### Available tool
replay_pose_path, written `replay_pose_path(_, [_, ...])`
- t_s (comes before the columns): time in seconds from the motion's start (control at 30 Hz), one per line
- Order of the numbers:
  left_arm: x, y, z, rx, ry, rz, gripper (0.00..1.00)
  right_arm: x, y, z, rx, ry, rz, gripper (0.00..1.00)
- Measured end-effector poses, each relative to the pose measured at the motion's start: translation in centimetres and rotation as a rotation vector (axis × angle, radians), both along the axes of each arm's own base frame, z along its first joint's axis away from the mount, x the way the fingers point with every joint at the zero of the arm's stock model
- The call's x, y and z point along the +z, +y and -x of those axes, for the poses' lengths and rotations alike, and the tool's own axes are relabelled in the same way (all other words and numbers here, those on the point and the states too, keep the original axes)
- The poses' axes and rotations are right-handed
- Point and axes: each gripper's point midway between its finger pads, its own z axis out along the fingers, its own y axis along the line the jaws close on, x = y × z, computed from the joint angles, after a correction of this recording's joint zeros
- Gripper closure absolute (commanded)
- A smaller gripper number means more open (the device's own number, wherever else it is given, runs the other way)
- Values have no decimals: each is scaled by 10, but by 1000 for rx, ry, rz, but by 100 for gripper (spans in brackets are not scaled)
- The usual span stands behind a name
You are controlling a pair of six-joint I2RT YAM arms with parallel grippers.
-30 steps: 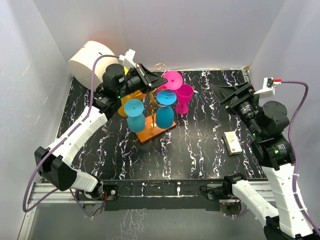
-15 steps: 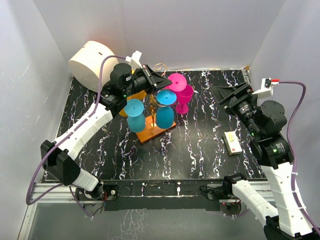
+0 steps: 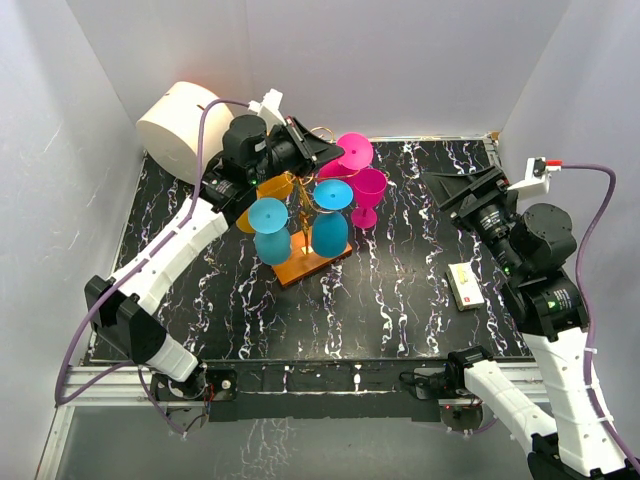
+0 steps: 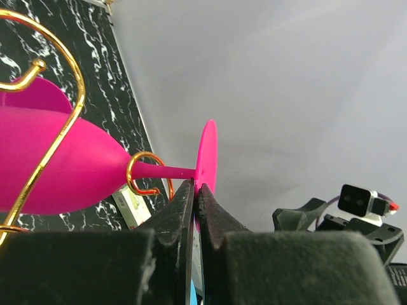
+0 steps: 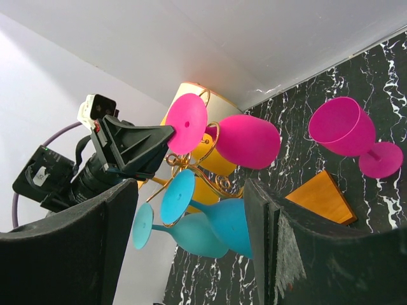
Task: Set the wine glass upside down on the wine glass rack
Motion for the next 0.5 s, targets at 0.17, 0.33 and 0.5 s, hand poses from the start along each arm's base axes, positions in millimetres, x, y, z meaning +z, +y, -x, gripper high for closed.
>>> replay_pose_path(0.17, [-4, 5, -6, 42, -8, -36, 100, 0, -2, 0, -10, -2, 1, 34])
replay_pose_path(0.33, [-11, 10, -10, 69, -3, -73, 100, 1, -3, 1, -13, -5, 1, 34])
replay_pose_path(0.5, [-21, 16, -13, 105, 11, -118, 93, 1, -3, 1, -15, -4, 1, 34])
